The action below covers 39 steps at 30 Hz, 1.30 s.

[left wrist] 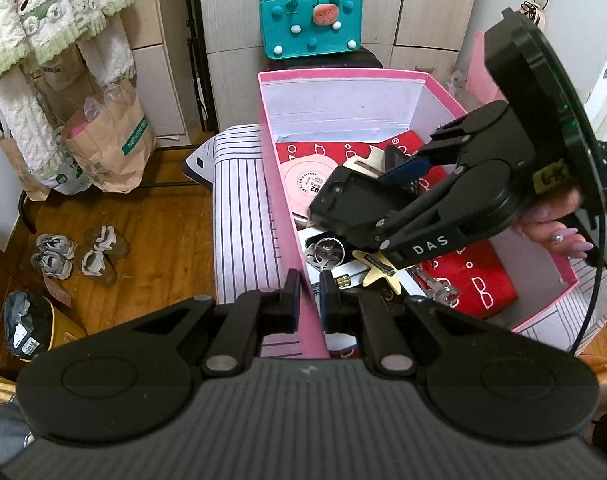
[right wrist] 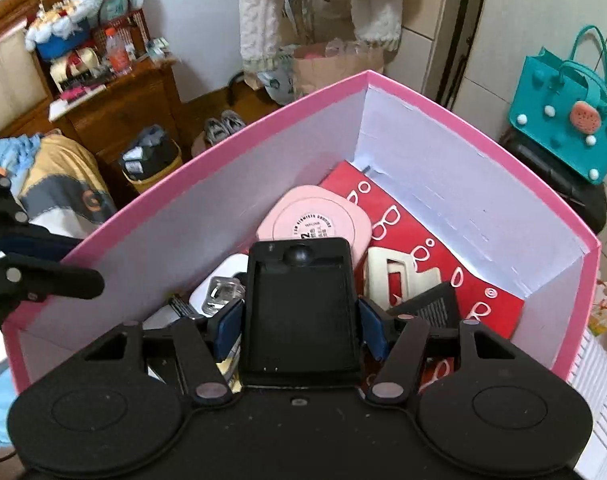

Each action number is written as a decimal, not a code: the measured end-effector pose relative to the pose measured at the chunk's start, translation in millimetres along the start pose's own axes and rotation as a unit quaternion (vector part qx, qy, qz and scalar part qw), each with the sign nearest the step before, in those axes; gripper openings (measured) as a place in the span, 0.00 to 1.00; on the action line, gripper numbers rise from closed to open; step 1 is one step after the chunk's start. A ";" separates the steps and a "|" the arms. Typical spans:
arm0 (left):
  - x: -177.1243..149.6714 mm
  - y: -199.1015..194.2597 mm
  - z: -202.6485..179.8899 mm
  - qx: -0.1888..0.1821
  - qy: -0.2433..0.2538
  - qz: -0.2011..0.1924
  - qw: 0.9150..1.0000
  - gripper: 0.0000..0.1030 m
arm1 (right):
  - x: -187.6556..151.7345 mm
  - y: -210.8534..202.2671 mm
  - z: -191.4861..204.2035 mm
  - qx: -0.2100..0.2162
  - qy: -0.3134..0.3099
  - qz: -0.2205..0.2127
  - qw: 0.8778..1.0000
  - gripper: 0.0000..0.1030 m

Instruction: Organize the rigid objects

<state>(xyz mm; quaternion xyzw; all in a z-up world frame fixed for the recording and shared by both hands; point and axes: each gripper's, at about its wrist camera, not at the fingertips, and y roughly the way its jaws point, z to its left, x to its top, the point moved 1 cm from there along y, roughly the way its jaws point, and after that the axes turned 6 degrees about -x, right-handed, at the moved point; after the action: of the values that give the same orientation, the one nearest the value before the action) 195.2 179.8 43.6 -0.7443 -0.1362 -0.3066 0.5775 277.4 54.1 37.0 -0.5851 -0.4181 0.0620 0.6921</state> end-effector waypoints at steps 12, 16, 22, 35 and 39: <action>-1.9 0.0 1.4 0.000 -0.011 -0.005 1.000 0.08 | -35.8 -90.5 -40.8 0.050 0.084 -0.125 0.987 0.65; -1.1 -1.0 -0.9 0.005 -0.009 0.001 1.000 0.08 | -54.5 -112.0 -35.7 0.046 0.081 -0.144 0.985 0.65; -6.8 -19.0 -9.3 0.016 -0.020 -0.024 0.999 0.09 | -75.7 -130.4 -30.8 0.013 0.098 -0.173 0.980 0.66; -21.3 -51.6 -31.5 0.027 -0.032 -0.076 0.996 0.09 | -102.7 -141.6 -30.6 -0.022 0.136 -0.182 0.974 0.69; -25.9 -57.6 -41.5 0.028 -0.038 -0.093 0.995 0.11 | -110.6 -146.3 -28.2 -0.016 0.144 -0.184 0.972 0.69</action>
<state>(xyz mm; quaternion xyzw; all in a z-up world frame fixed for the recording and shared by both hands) 130.6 161.6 78.4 -0.7231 -0.2355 -0.3267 0.5612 165.7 -75.9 108.1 -0.5120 -0.4156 -0.1586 0.7348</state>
